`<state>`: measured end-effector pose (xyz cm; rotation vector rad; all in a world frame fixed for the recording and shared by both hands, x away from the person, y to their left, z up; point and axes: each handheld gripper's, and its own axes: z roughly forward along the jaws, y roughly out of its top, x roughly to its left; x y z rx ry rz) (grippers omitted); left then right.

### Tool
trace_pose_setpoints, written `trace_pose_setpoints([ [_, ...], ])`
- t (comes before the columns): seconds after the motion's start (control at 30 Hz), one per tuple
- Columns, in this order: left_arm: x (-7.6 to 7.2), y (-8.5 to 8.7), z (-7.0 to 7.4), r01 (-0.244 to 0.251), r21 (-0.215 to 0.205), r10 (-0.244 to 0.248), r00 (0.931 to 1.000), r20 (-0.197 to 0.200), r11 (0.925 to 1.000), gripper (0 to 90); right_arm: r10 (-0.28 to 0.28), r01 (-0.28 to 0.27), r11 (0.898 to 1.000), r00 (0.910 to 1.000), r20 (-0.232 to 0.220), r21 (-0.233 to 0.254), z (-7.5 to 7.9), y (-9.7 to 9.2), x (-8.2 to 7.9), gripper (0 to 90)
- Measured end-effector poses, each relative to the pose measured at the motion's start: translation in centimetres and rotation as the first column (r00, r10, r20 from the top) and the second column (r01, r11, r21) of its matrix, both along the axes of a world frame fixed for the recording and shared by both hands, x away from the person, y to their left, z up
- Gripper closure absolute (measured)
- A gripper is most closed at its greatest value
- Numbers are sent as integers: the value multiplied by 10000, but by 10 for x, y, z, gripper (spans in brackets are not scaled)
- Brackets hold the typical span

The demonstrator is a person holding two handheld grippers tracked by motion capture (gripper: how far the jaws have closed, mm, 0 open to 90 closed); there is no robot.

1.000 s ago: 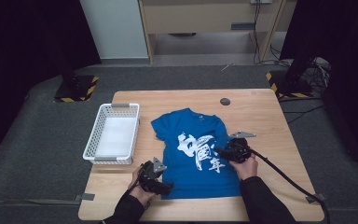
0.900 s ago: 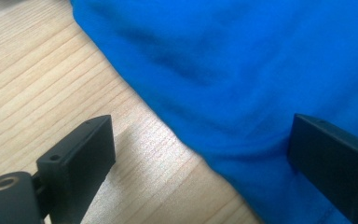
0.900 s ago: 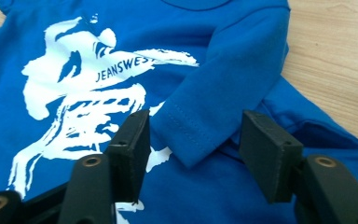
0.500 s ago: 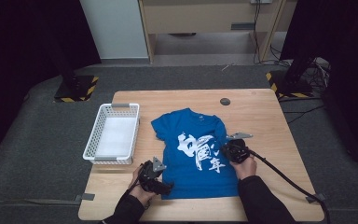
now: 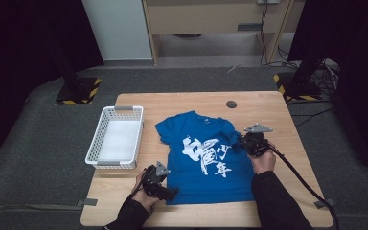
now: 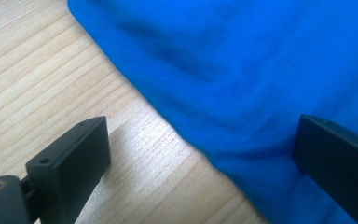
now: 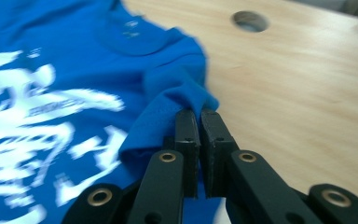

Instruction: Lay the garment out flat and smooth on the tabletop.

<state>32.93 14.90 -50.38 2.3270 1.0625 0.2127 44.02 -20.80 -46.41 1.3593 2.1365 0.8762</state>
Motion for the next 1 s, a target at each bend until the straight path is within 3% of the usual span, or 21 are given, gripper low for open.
trace_pose_setpoints([
  [0.2, 0, 2, 1, 140, 62, -140, 9999, -96, 9999, 32, -288, 292, 9987, 9995, 96, -417, 4, -16, 19, 866],
  [0.43, 0, 3, 1, 187, 86, -187, 9998, -109, 9998, 32, -783, 783, 9969, 9969, 14, -82, 4, -33, 38, 866],
  [0.63, -1, 3, 1, 183, 83, -183, 9998, -107, 9998, 32, -1324, 1322, 9911, 9912, -81, -145, -2, -44, 52, 851],
  [0.73, -1, 3, 1, 176, 91, -175, 9998, -107, 9998, 32, -1665, 1663, 9860, 9860, -117, -119, -3, -49, 57, 803],
  [0.9, -1, 3, 1, 176, 84, -175, 9998, -108, 9998, 31, -1751, 1748, 9842, 9845, 93, 277, 5, -51, 55, 719],
  [1.0, -1, 3, 1, 149, 79, -148, 9998, -109, 9999, 30, -1688, 1671, 9846, 9852, 302, 520, 8, -47, 51, 601],
])
